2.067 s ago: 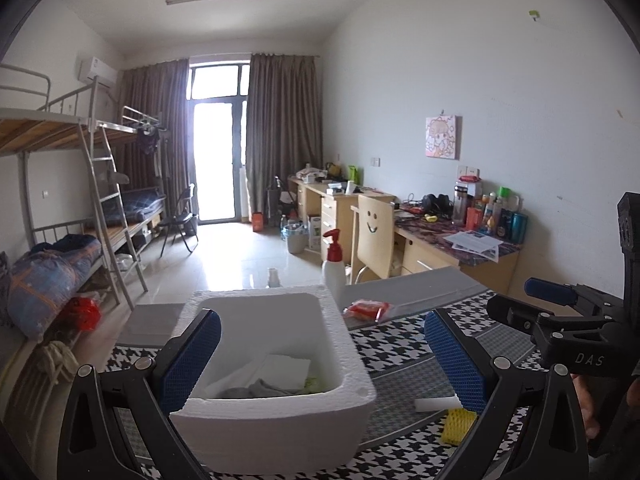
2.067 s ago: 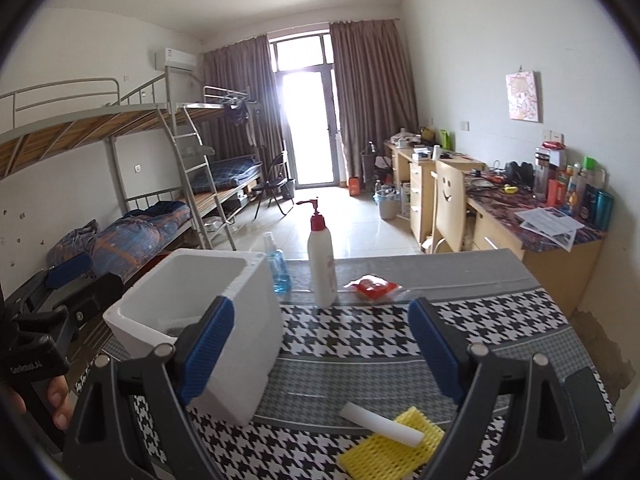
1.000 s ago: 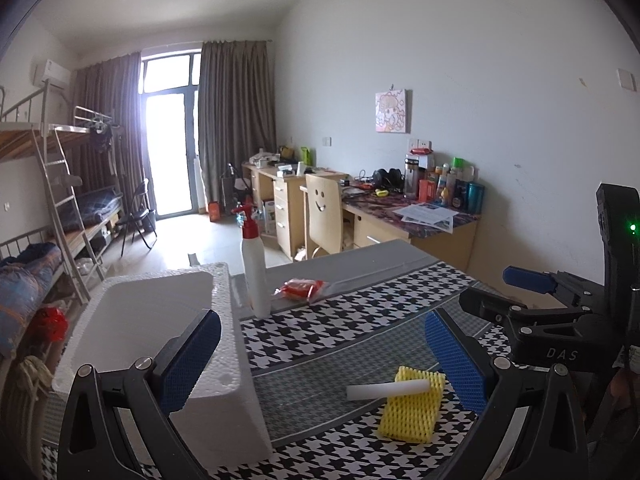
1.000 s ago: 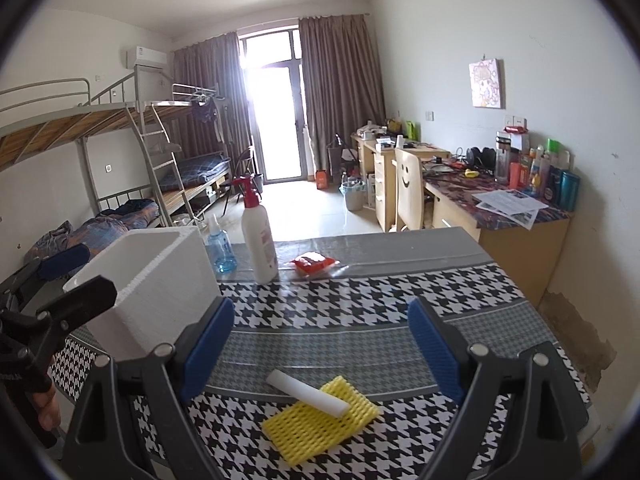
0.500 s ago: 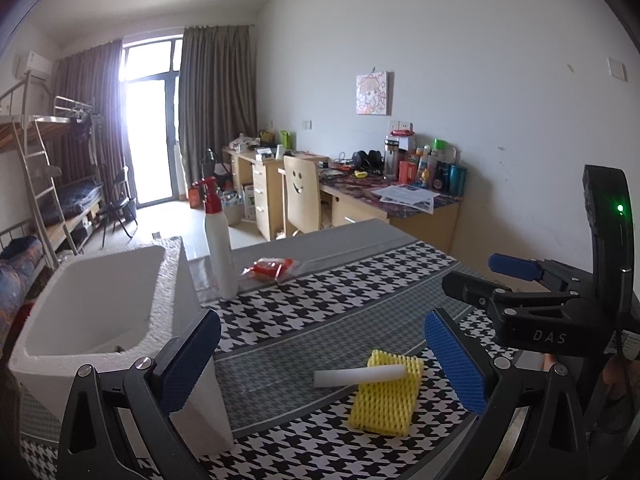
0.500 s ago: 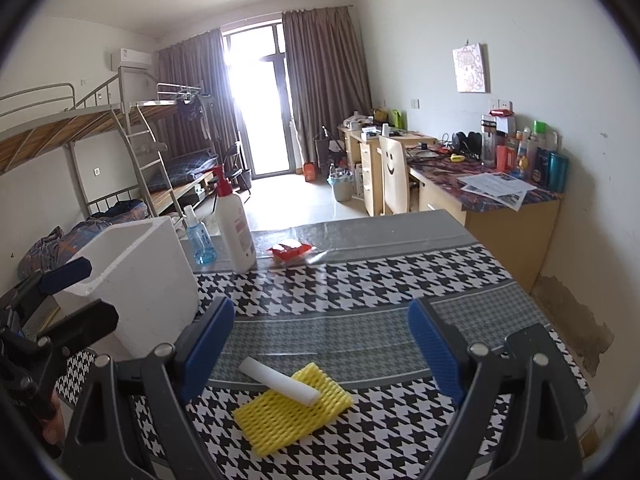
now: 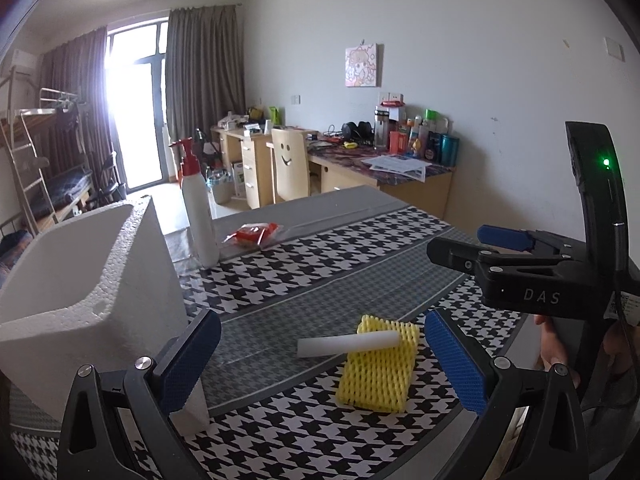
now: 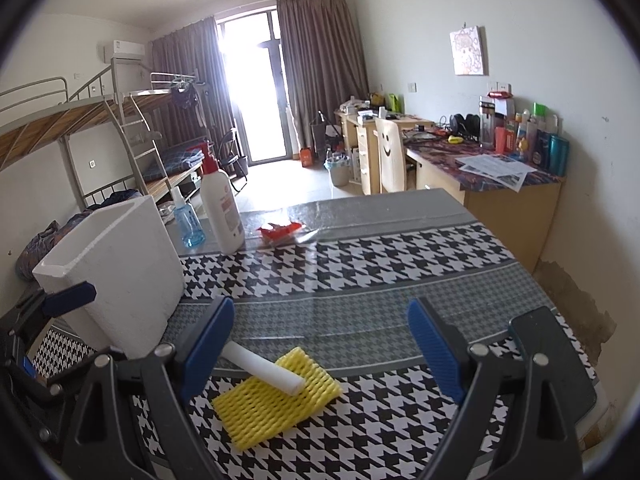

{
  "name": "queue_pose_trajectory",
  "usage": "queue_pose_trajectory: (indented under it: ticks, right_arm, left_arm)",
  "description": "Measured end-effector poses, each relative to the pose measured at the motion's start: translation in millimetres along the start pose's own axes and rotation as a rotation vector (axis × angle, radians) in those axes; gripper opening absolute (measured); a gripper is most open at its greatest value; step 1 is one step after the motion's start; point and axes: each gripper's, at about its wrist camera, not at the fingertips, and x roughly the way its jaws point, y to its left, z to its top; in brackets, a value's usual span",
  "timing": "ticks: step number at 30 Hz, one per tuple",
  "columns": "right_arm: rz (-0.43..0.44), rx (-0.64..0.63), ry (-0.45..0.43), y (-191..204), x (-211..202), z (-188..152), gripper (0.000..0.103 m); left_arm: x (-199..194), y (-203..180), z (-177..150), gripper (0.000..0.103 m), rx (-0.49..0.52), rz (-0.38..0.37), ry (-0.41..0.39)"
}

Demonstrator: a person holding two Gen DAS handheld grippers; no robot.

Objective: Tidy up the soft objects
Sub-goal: 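Move both tools toward the yellow foam net and white foam roll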

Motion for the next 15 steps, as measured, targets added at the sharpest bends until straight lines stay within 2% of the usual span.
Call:
queue_pose_trajectory:
  ticks: [15]
  right_arm:
    - [0.022,-0.040,0.088,-2.3,23.8,-21.0,0.091]
  left_arm:
    - [31.1,-5.7,-22.0,0.102,0.018,-0.025,0.112]
